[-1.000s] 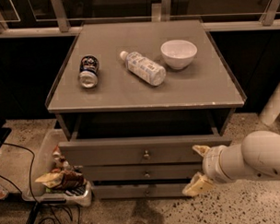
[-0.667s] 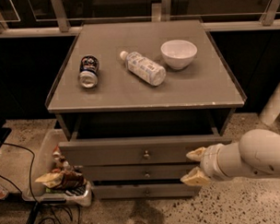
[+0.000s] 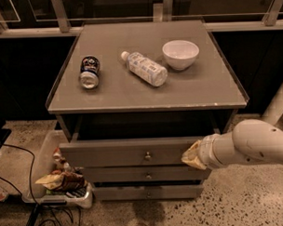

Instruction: Close top drawer

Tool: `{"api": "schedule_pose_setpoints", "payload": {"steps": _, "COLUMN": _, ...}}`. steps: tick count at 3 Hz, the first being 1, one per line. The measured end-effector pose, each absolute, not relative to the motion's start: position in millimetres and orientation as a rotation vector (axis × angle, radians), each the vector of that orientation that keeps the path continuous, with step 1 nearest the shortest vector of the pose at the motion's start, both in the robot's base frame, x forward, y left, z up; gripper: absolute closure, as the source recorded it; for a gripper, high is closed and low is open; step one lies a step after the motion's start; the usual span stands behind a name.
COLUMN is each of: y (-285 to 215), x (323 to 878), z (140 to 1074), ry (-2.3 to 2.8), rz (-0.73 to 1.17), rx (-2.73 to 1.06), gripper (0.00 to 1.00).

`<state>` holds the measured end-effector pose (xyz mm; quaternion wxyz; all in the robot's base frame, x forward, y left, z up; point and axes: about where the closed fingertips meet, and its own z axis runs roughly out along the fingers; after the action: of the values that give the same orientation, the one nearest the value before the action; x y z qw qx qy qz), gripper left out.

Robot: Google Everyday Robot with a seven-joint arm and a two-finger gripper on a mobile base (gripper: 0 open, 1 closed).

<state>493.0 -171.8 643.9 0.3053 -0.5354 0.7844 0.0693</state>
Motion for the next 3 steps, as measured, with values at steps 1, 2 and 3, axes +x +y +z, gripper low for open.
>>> {"api": "schedule_pose_setpoints", "payload": {"steps": 1, "y": -171.8, "x": 493.0, "z": 643.9, "ry": 2.077, "rz": 0.184, "rx": -1.418, "gripper": 0.40}}
{"api": "schedule_pose_setpoints", "payload": {"steps": 2, "y": -171.7, "x": 493.0, "z": 643.9, "ry": 2.077, "rz": 0.184, "rx": -1.418, "gripper": 0.16}}
{"api": "schedule_pose_setpoints", "payload": {"steps": 3, "y": -171.7, "x": 493.0, "z": 643.9, "ry": 2.077, "rz": 0.184, "rx": -1.418, "gripper": 0.00}}
